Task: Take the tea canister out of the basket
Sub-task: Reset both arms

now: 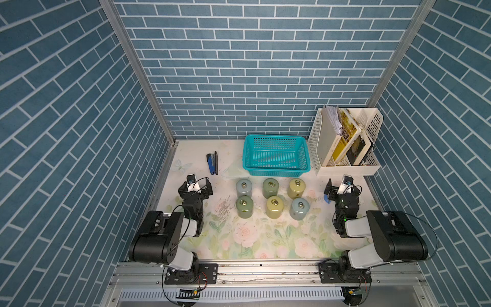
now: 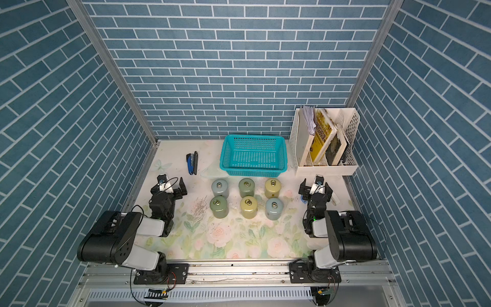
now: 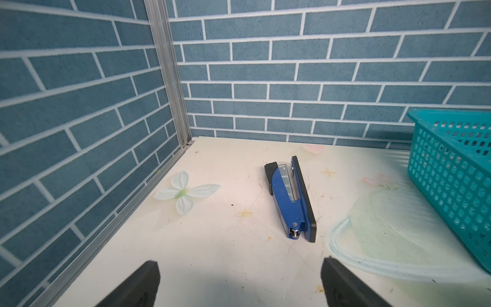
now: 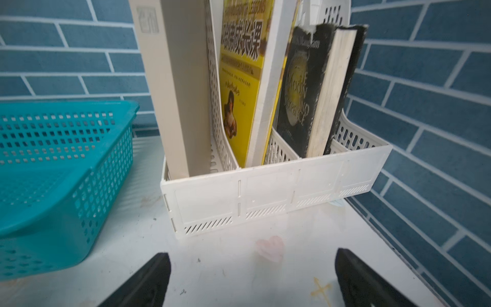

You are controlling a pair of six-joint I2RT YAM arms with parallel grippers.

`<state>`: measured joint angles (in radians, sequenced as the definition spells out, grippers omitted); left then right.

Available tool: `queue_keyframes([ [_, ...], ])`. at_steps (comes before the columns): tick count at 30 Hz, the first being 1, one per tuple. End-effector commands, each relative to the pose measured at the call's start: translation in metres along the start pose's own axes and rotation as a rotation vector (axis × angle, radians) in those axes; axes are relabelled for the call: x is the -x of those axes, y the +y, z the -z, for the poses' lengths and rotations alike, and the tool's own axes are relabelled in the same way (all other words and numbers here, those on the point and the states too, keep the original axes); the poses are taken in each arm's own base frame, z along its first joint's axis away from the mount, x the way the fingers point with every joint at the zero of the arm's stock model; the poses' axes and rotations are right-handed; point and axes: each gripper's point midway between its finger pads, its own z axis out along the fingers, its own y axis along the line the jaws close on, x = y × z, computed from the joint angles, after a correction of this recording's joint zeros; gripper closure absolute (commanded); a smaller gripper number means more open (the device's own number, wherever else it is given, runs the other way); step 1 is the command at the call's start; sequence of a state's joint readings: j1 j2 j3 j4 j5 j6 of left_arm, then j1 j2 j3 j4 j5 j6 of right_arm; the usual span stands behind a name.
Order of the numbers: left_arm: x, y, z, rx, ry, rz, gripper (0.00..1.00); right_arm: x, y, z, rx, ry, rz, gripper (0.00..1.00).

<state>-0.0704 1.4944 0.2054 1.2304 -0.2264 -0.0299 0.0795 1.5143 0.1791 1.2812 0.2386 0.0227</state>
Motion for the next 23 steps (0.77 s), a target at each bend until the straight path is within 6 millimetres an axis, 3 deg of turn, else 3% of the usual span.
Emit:
queue_keyframes([
  [1,0.0067,0.0031,-0.0031,0.015,-0.020,0.012,0.00,0.0119,0.0106,-0.0027,0.037,-0.042,0.044,0.00],
  [23,0.0061,0.0032,-0.0031,0.015,-0.019,0.011,0.00,0.0131,0.0111,-0.0038,0.045,-0.047,0.042,0.00],
])
